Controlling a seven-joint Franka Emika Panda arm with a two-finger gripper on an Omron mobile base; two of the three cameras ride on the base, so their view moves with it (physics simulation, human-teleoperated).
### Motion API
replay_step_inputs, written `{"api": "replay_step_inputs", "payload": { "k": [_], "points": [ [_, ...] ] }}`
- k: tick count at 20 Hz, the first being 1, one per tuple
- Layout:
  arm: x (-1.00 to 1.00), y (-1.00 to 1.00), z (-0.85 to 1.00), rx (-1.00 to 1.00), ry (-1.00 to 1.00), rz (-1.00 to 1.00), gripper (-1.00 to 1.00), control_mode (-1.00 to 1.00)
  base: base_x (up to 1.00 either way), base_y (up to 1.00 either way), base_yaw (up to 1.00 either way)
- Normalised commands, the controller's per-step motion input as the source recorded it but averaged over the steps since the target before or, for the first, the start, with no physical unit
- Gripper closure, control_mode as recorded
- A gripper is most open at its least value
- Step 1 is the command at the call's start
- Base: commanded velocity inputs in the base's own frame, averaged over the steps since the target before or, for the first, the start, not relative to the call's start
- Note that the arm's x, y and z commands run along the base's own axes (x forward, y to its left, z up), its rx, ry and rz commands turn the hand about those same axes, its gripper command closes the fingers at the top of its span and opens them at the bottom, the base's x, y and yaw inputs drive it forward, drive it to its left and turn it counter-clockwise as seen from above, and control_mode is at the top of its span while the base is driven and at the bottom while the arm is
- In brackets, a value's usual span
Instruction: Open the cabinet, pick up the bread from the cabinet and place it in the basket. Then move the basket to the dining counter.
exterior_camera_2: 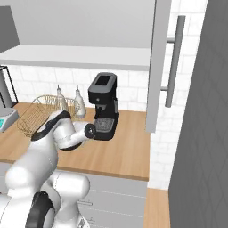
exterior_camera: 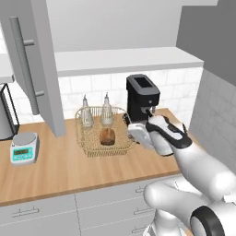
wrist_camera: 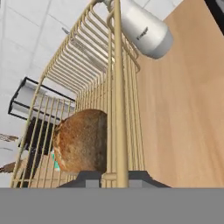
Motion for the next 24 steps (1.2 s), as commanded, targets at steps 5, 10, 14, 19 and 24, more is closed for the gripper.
{"api": "replay_step_inputs", "payload": {
  "k": [5,10,14,19,24],
  "points": [
    [-0.34,-0.03,0.2,0.12,0.0,-0.11,1.0,-1.0,0.0,0.0,0.0],
    [-0.62,-0.21,0.67,-0.04,0.0,-0.2,1.0,-1.0,0.0,0.0,0.0],
    [-0.62,-0.16,0.65,-0.05,-0.01,-0.22,1.0,-1.0,0.0,0.0,0.0],
    [-0.62,-0.01,0.58,-0.02,-0.02,-0.18,1.0,-1.0,0.0,0.0,0.0],
    [-0.67,-0.3,0.6,0.0,-0.01,-0.11,1.0,-1.0,0.0,0.0,0.0]
  ]
}}
